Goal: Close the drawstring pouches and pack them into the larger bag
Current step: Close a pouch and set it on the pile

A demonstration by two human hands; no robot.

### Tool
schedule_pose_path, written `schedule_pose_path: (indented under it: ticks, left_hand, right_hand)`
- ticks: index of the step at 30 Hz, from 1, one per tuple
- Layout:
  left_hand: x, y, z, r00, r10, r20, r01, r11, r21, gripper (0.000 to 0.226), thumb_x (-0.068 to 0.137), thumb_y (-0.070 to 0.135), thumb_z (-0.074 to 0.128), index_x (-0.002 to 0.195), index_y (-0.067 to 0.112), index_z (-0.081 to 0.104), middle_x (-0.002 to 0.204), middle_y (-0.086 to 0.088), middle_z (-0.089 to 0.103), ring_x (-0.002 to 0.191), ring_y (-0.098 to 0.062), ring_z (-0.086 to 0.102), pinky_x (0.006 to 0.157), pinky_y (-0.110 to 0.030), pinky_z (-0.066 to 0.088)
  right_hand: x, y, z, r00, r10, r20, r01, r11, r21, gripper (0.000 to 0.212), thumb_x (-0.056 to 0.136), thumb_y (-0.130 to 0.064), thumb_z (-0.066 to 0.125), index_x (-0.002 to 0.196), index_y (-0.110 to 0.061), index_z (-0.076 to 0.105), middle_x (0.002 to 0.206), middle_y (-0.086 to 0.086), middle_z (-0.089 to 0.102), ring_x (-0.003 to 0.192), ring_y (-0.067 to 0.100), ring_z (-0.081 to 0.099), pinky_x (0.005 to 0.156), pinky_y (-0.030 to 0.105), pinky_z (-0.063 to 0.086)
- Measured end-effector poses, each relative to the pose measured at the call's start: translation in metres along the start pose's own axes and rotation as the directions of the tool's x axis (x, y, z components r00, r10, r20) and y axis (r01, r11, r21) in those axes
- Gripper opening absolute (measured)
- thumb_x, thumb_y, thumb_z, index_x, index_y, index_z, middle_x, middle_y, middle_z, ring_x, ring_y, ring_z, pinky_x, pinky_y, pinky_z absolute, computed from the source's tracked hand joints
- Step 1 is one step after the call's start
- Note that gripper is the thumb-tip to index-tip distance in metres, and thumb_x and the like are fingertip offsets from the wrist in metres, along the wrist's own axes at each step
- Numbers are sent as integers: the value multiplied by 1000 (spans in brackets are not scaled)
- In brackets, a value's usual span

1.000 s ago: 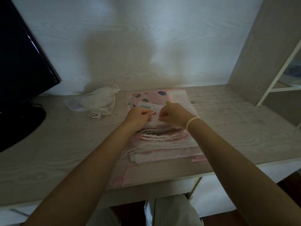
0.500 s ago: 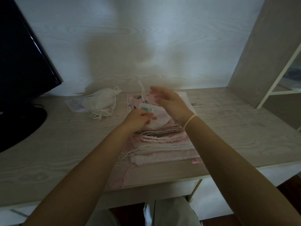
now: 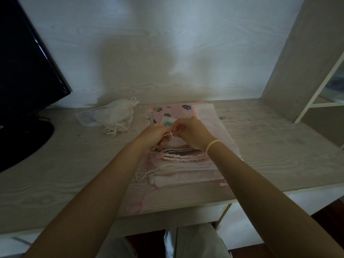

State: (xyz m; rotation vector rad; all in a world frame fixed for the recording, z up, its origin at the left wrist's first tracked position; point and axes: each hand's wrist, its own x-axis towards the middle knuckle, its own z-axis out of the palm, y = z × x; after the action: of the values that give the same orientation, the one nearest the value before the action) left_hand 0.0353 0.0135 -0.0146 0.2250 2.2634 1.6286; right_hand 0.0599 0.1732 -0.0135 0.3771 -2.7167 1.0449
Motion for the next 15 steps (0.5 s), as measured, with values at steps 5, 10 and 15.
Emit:
schedule_pose_path:
  ticks: [5,10,15]
  left_hand:
    - [-2,-5,4,999,37,-36,-35,998,47,32,97,26,53,75,5,63,50,4,48,41,-11,32,43,-22,24]
    - [2,-12,5,974,142,-175,-127,987,96,24,94,24,62,74,11,67,56,7,53,45,-7,39,46,-21,30]
    - [6,-10,12,946,264,-188,-229,956,185,7,96,19,59,93,14,63,72,1,68,62,-9,58,60,-24,40]
  right_hand:
    - [-1,4,0,995,41,90,-38,999,-37,8,90,-3,58,88,-11,59,89,3,61,84,22,57,75,24,46]
    - [-4,8,-6,988,88,126,-82,995,-52,9,92,-7,55,89,-15,58,94,2,60,88,21,56,75,22,41]
    - [-3,3,-5,986,110,126,-130,978,164,15,86,-17,70,92,-14,57,98,1,66,86,13,62,76,24,49]
